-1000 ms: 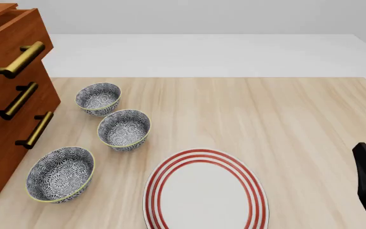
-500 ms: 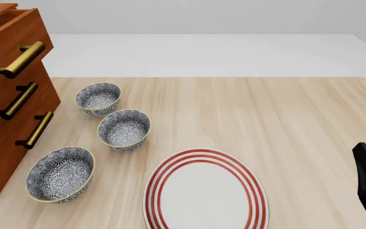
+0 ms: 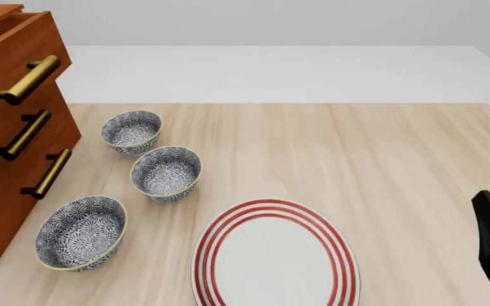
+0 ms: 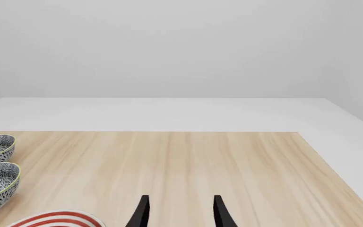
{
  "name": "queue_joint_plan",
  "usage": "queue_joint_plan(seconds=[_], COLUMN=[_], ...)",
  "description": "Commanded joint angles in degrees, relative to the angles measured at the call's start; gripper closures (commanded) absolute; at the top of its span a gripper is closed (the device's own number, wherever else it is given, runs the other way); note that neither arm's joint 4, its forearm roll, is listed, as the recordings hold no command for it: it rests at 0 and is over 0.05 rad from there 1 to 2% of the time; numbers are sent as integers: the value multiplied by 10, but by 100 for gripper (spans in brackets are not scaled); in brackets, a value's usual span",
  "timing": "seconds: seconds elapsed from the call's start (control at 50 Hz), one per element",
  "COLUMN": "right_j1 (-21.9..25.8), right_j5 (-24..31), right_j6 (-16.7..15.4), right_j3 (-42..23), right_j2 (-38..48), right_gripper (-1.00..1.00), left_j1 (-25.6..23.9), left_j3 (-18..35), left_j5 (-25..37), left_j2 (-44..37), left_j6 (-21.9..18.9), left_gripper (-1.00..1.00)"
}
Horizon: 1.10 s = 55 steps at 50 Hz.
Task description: Open the top drawer of the cabinet.
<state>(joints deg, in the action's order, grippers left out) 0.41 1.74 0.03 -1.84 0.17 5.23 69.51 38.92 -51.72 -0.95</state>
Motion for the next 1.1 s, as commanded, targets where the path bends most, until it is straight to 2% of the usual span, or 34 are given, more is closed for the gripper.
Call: queue_joint_plan(seconds=[0.02, 1.1], right_j1=[0, 0], right_j5=[0, 0], right_j6=[0, 0], right_j3=[0, 0], right_j2=[0, 0], right_gripper=[-100, -100], left_j1=[8, 29], left_j3=[-4, -47], left_j5=[-8, -59], left_j2=[-5, -34], left_j6=[-6, -14], left_gripper=[-100, -100])
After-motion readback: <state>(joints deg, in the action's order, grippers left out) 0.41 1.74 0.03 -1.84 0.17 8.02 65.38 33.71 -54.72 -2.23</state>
